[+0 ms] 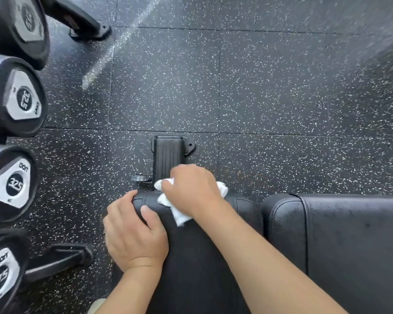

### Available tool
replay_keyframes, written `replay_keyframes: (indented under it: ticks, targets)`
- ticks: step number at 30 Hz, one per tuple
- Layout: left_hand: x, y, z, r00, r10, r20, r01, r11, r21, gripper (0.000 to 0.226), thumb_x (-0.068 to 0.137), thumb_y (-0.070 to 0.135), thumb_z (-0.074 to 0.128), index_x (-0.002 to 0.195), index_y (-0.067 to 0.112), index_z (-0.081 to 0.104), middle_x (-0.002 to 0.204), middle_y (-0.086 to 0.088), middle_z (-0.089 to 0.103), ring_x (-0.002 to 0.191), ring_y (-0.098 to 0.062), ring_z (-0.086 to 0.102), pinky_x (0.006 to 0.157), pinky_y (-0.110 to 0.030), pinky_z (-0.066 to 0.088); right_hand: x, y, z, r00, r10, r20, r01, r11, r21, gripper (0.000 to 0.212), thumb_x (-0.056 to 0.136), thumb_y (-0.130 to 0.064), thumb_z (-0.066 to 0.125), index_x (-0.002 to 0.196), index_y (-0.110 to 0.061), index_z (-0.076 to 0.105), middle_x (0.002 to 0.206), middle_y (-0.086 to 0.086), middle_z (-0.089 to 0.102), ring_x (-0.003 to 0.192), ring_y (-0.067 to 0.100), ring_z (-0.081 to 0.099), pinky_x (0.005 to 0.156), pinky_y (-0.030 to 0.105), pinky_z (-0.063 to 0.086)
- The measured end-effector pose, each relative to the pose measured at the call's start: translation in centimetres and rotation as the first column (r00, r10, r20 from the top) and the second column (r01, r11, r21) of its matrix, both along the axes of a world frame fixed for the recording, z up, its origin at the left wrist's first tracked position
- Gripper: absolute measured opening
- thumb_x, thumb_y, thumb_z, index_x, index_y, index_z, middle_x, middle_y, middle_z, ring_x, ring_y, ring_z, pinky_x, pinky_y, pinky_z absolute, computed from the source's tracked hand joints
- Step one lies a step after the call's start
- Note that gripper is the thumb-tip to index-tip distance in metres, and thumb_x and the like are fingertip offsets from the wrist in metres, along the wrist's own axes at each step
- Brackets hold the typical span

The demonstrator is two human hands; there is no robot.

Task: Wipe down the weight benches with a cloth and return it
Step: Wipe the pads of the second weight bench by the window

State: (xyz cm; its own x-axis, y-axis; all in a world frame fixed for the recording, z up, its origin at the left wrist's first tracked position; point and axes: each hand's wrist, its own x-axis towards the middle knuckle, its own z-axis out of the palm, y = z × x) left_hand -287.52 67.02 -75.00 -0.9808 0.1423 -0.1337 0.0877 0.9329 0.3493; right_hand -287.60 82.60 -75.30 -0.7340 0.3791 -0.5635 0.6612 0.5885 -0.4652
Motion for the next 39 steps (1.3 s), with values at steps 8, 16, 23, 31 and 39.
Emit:
replay_keyframes:
  ticks: [8, 16, 23, 31, 39]
  targets:
    - [0.0, -0.1, 0.4, 1.000, -0.006, 0.000, 0.006, 1.000, 0.006, 0.047, 0.093, 0.042, 0.037, 0.130, 0.022, 0.058, 0.124, -0.009, 0.057, 0.108, -0.040, 0.053, 0.085, -0.054, 0.046, -3.3, -1.3, -0.8, 0.999, 0.022, -0.042, -0.029, 0.980, -0.196, 0.034, 0.090, -0.042, 0.058, 0.067, -0.018, 0.057, 0.071, -0.002, 0.060, 0.073, 0.024, 0.058, 0.054, 0.029, 0.031]
    - [0.0, -0.7, 0.5, 0.999, -0.033, 0.011, 0.033, 0.998, 0.048, 0.048, 0.097, 0.041, 0.038, 0.136, 0.019, 0.057, 0.132, -0.009, 0.058, 0.114, -0.039, 0.054, 0.090, -0.054, 0.046, 5.7, -0.5, 2.2, 0.969, -0.058, -0.239, 0.099, 0.981, 0.164, 0.036, 0.093, -0.058, 0.046, 0.089, -0.027, 0.063, 0.086, -0.009, 0.062, 0.083, 0.018, 0.055, 0.070, 0.036, 0.038]
    - [1.8, -4.9, 0.9, 0.923, -0.383, 0.027, 0.382, 0.924, 0.026, 0.065, 0.100, 0.033, 0.045, 0.161, 0.014, 0.033, 0.168, -0.012, 0.030, 0.150, -0.038, 0.032, 0.117, -0.052, 0.035, -0.7, -0.7, 2.6, 0.986, -0.100, 0.134, 0.098, 0.995, 0.025, 0.040, 0.089, -0.033, 0.063, 0.057, -0.016, 0.045, 0.056, -0.003, 0.045, 0.062, 0.024, 0.045, 0.052, 0.032, 0.028]
    - [10.1, -17.5, 0.1, 0.763, -0.645, 0.037, 0.643, 0.764, 0.055, 0.070, 0.093, 0.025, 0.045, 0.162, 0.017, 0.035, 0.174, -0.002, 0.020, 0.159, -0.033, 0.023, 0.110, -0.059, 0.046, -5.2, -8.8, 2.7, 0.997, 0.036, -0.069, -0.016, 0.962, 0.274, 0.028, 0.080, -0.053, 0.056, 0.076, -0.027, 0.067, 0.084, 0.004, 0.072, 0.087, 0.032, 0.065, 0.075, 0.035, 0.053]
    - [11.2, -21.4, 1.6, 0.706, -0.694, 0.138, 0.678, 0.720, 0.149, 0.082, 0.078, 0.023, 0.052, 0.159, 0.021, 0.043, 0.171, 0.000, 0.027, 0.156, -0.031, 0.030, 0.106, -0.054, 0.052, -3.5, -15.9, 3.3, 0.708, 0.706, -0.007, -0.568, 0.575, 0.589, 0.031, 0.093, -0.042, 0.054, 0.077, -0.018, 0.067, 0.084, 0.001, 0.060, 0.083, 0.028, 0.056, 0.065, 0.035, 0.037]
